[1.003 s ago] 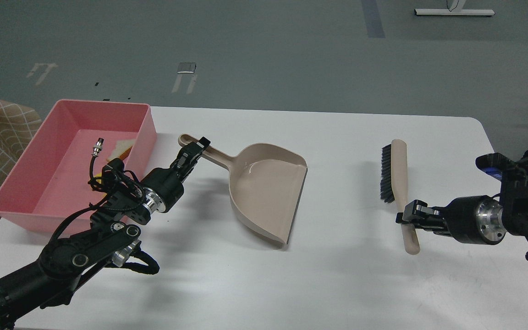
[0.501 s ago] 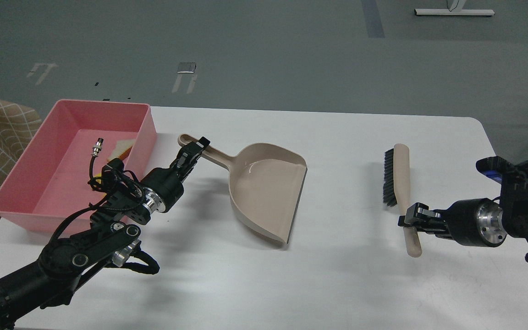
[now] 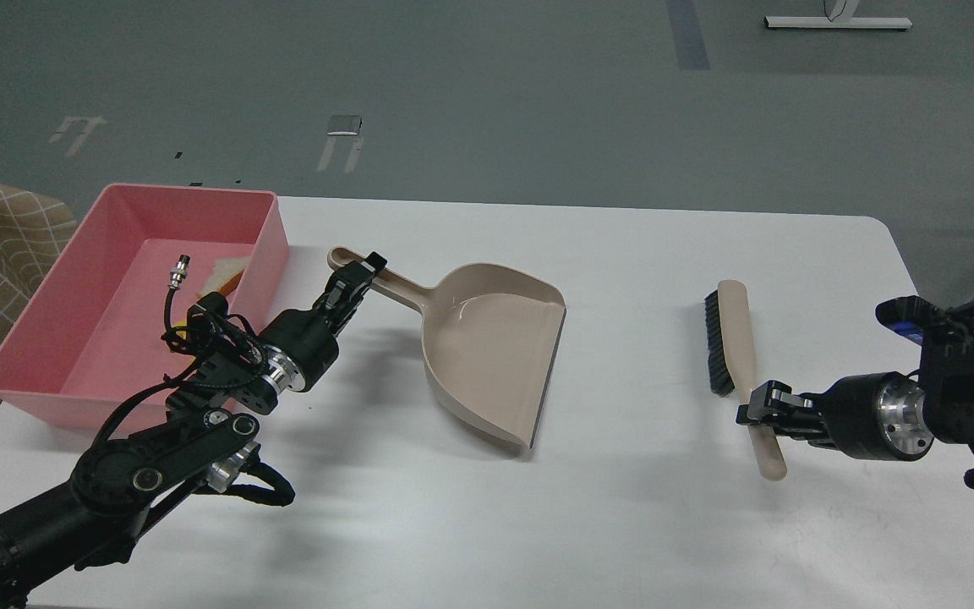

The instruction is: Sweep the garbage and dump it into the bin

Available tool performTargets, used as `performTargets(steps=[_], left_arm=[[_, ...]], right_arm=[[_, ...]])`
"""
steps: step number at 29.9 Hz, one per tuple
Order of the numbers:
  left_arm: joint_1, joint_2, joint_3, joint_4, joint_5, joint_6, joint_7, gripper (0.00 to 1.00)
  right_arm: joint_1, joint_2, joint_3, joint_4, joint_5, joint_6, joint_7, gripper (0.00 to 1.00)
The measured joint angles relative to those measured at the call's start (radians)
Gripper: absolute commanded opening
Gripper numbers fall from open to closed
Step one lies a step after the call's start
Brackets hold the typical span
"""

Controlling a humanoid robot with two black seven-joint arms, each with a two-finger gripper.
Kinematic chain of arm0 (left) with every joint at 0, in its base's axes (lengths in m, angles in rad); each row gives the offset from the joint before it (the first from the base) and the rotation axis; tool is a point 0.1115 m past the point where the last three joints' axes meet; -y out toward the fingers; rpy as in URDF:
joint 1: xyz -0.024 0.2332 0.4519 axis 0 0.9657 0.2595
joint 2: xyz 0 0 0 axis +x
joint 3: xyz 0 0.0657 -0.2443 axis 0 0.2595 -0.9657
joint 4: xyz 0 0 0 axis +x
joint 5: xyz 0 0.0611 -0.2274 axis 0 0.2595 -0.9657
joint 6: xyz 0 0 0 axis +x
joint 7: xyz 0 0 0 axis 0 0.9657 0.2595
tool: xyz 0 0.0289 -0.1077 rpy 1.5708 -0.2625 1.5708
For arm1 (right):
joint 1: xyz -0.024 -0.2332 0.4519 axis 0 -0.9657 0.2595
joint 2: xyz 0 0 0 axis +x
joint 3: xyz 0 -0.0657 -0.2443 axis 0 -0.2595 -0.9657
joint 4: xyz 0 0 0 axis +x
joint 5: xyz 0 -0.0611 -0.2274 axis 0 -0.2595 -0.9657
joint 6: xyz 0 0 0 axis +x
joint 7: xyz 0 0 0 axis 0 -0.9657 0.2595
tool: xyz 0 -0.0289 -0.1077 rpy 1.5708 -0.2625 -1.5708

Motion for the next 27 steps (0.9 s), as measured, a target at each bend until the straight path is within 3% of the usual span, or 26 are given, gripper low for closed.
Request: performTargets(steps=[2,3,4,5,8,9,11,21,27], left_arm=[[-0.001,0.000,-0.003,-0.006,-0.003,0.000,0.000,0.17],[-0.001,0.000,-0.005,-0.008,-0.004,0.000,0.002,0.36],[-0.001,0.000,-0.007,-0.009,-0.005,0.000,0.004,0.47],[-0.002,0.000,-0.008,-0.010,-0.006,0.000,0.006,0.62],[-0.002,-0.001,-0.010,-0.012,-0.017,0.021,0.008,0.74],[-0.002,-0.004,-0.010,-0.012,-0.021,0.034,0.008,0.85],[-0.002,-0.010,-0.008,-0.013,-0.024,0.060,0.008,0.94],[0.016,0.000,-0.003,-0.089,-0.026,0.080,0.009,0.98],[0.017,0.006,0.001,-0.114,-0.026,0.080,0.053,0.98]], right_arm=[[0.004,0.001,0.000,-0.001,0.001,0.000,0.000,0.71],[0.008,0.001,0.002,-0.001,0.001,0.000,0.000,0.75],[0.011,0.002,0.003,-0.001,0.002,0.000,0.000,0.76],[0.013,0.002,0.005,0.000,0.002,0.000,0.000,0.84],[0.016,0.002,0.007,0.006,0.003,0.000,0.000,0.90],[0.018,0.002,0.007,0.008,0.003,0.000,0.000,0.94],[0.020,0.002,0.008,0.011,0.004,0.000,0.000,0.95],[0.041,0.001,0.009,0.016,0.005,0.000,0.000,0.96],[0.066,0.001,0.009,0.017,0.005,0.000,-0.001,0.96]])
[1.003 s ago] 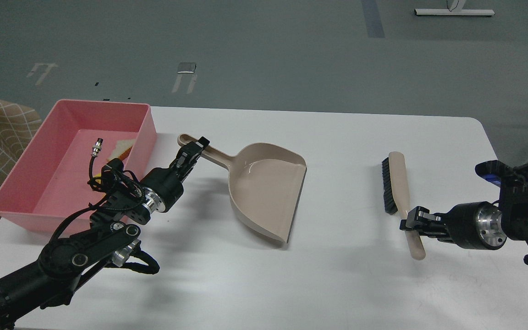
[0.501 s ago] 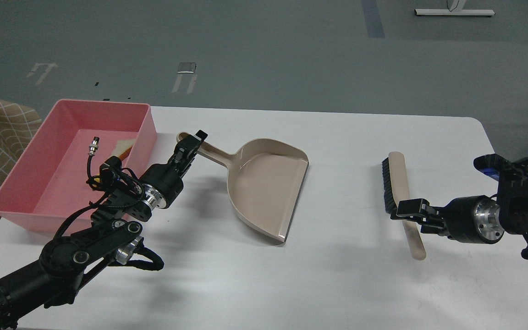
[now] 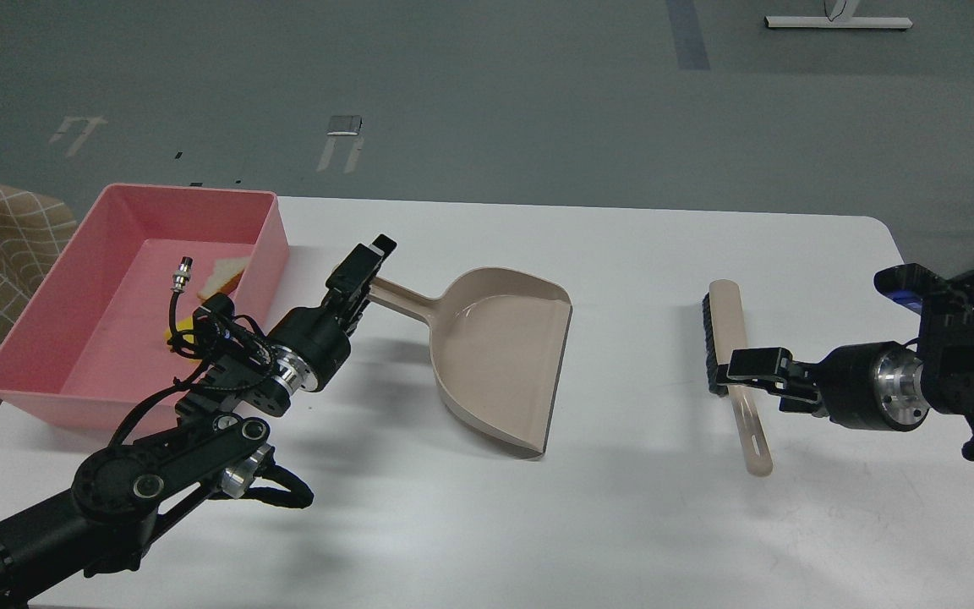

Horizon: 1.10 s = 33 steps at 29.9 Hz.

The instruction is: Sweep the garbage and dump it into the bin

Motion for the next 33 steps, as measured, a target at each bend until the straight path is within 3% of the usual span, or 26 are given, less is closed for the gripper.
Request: performTargets(steps=[10,33], left_arm=[[0.016,0.010,0.019,-0.002,0.004,0.002,0.059,0.98],[0.018,0.152,0.147,-0.089,0.020,0.079,0.104,0.98]], right_arm=[[0.006,-0.002,-0.004,-0.001,-0.002,0.000,-0.025,0.96],[0.013,-0.009,-0.008,-0.001,-0.003,0.000,-0.055,0.96]])
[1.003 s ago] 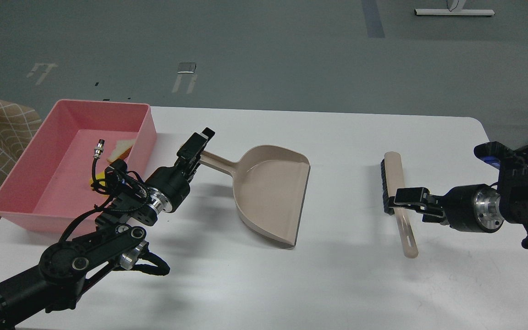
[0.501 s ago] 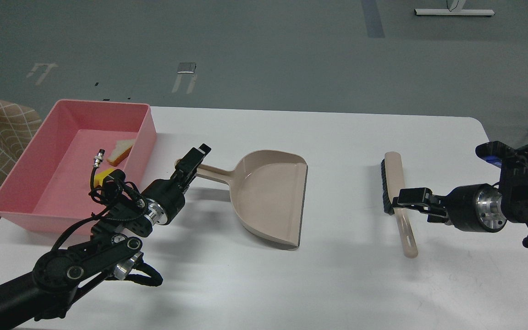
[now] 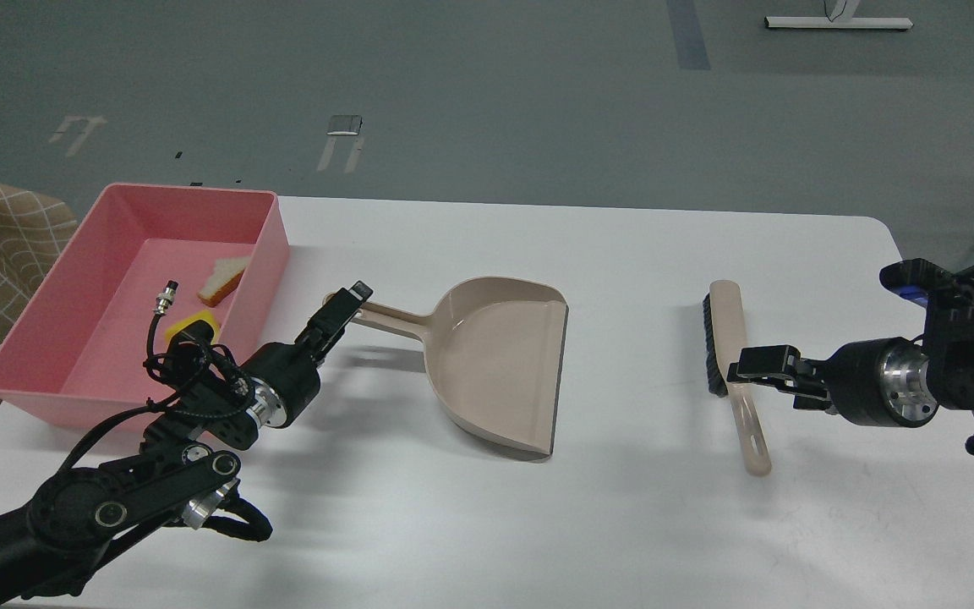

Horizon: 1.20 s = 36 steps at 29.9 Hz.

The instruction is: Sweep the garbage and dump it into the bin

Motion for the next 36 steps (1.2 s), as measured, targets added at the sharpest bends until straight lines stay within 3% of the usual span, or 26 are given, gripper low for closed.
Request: performTargets(steps=[36], left_arm=[[0.002,0.165,-0.002,-0.184,-0.003,0.046,0.006,0.98]], right_arm=[[0.000,0.000,-0.001,-0.001,-0.002,0.000,-0.015,0.96]])
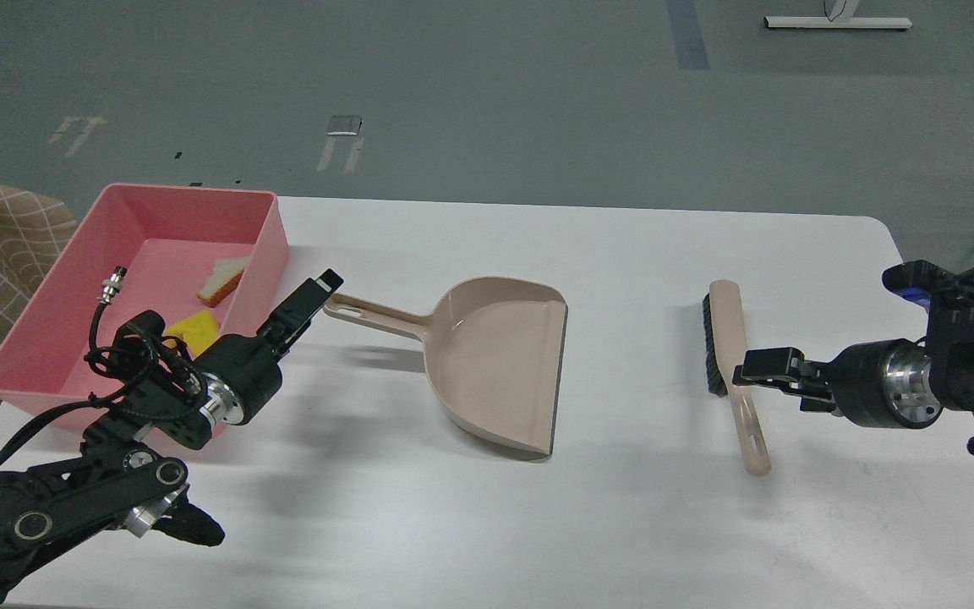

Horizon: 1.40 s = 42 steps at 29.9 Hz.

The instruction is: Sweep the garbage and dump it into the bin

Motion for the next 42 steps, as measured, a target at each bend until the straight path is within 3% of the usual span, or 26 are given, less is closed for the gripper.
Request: performTargets(steps=[12,21,29,35,39,42], left_arm=[[-0.021,0.019,-0.069,-0.045,-0.014,-0.004,0.001,0.98],[-0.108,0.022,-0.080,-0.046,-0.093,-0.019,-0.001,0.98],[-0.195,0.012,-0.118,-0.013,-0.245,-0.099,-0.002,0.98],[-0.251,-0.025,-0.159,0.070,-0.328,-0.148,-0.013,0.98],[-0.259,-0.097,-0.243,0.137,-0.339,-0.220,-0.056,0.98],[-0.268,-0.144,-0.285,0.208,-0.334,-0.286,-0.131,0.98]], right_arm=[[0.040,0.001,-0.001,0.000,0.001,0.000,-0.001,0.96],[0.098,0.000,-0.001,0.002,0.003,0.000,-0.001,0.96],[0.198,-0.001,0.017,-0.010,0.010,0.000,0.001,0.96],[0.218,0.015,0.186,-0.048,0.079,0.000,0.013,0.96],[0.216,0.056,0.295,-0.123,0.194,0.000,0.014,0.96],[0.213,0.135,0.404,-0.221,0.242,0.000,0.014,0.97]])
